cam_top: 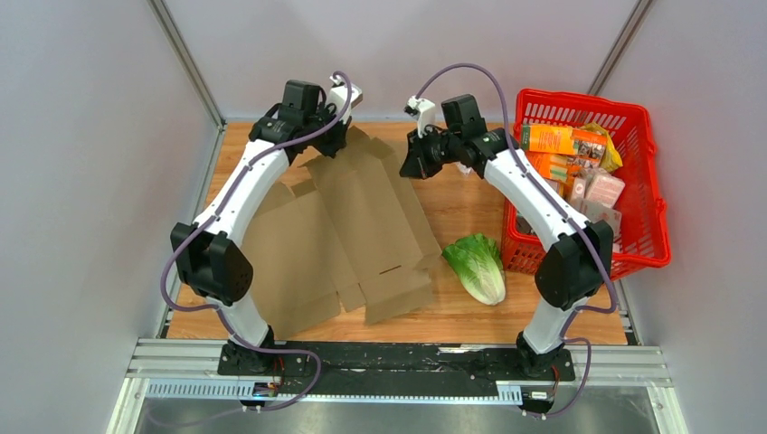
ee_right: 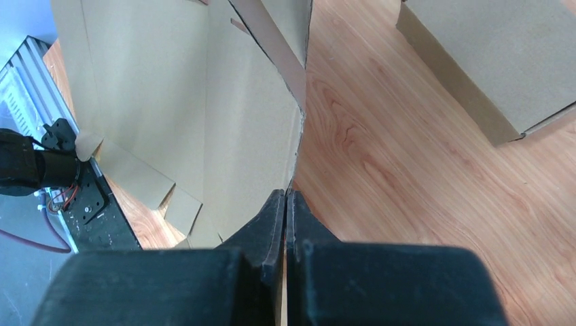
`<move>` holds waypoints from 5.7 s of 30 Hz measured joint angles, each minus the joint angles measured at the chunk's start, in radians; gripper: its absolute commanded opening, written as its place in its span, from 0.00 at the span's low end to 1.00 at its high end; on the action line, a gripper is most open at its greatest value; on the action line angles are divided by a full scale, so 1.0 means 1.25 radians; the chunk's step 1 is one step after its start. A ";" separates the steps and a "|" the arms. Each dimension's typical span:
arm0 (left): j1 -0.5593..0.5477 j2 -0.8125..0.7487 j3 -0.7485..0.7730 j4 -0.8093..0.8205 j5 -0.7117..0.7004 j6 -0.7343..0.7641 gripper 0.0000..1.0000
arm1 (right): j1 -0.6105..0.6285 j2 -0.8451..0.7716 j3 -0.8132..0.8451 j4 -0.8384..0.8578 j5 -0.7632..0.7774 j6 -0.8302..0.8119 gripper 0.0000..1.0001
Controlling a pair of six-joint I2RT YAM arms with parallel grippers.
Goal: Fold the paper box
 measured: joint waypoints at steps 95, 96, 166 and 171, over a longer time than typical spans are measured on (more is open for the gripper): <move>-0.127 -0.413 -0.334 0.142 -0.360 -0.394 0.36 | -0.003 0.104 0.111 0.160 -0.157 0.130 0.00; -0.125 -0.417 -0.346 0.147 -0.388 -0.407 0.41 | -0.004 0.104 0.111 0.159 -0.158 0.132 0.00; -0.016 -0.490 -0.680 0.410 -0.449 -0.467 0.00 | 0.163 0.115 0.300 -0.120 0.435 0.367 1.00; -0.016 -0.538 -0.724 0.436 -0.497 -0.486 0.00 | 0.190 0.019 0.190 -0.061 0.443 0.607 1.00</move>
